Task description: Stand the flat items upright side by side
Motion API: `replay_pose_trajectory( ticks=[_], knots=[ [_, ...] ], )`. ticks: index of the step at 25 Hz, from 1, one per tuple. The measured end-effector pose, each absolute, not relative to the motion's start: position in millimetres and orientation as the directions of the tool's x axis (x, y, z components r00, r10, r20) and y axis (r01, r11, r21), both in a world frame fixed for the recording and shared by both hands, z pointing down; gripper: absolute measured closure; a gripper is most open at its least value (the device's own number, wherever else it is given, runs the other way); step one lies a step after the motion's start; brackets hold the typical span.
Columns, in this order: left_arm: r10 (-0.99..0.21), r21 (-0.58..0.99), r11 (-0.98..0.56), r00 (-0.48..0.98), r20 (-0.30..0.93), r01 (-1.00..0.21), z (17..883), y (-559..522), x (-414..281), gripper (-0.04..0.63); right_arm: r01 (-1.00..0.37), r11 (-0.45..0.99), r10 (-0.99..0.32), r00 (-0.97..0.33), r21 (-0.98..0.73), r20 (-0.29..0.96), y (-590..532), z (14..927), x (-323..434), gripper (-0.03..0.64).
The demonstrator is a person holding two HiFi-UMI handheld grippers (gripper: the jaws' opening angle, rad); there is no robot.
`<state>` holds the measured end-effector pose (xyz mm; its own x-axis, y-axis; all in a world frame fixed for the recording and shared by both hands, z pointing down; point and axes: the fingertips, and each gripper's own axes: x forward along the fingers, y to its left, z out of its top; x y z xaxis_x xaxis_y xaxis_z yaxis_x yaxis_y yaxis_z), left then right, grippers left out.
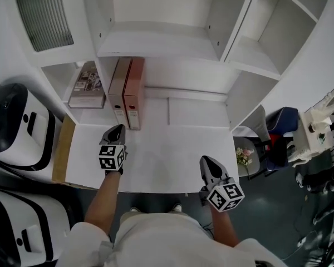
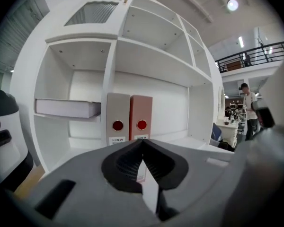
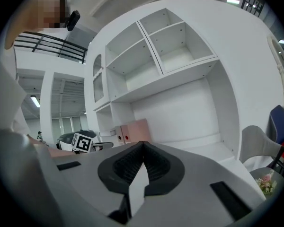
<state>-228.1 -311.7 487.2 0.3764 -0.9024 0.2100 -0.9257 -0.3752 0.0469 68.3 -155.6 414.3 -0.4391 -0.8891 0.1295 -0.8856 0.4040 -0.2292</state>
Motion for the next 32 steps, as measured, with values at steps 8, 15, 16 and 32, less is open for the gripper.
replay_pose_trajectory(
  ticks=[8,15,16,32],
  knots=[
    [-0.927,0.001,-0.363,0.361,0.104,-0.932,426.9,-264.4,-268.5,0.580,-0.857,0.478,-0.860,-0.501,-0.195,0.096,-184.2,400.3,50.2,0.615],
    [-0.942,-0.037,-0.333,0.334,-0.022,-0.942,368.0,-211.2,-308.5,0.580,-0.846,0.508,-0.848,-0.524,-0.162,0.078,-200.2,383.1,36.0,0.615],
    [-0.942,-0.046,-0.330,0.332,-0.039,-0.943,360.2,-202.1,-314.0,0.580,-0.845,0.512,-0.847,-0.526,-0.157,0.073,-201.2,379.5,34.0,0.615],
    [-0.958,-0.045,-0.207,0.212,-0.194,-0.977,293.7,-92.6,-377.8,0.580,-0.851,0.517,-0.854,-0.520,-0.096,0.005,-185.2,329.7,17.2,0.615]
  ],
)
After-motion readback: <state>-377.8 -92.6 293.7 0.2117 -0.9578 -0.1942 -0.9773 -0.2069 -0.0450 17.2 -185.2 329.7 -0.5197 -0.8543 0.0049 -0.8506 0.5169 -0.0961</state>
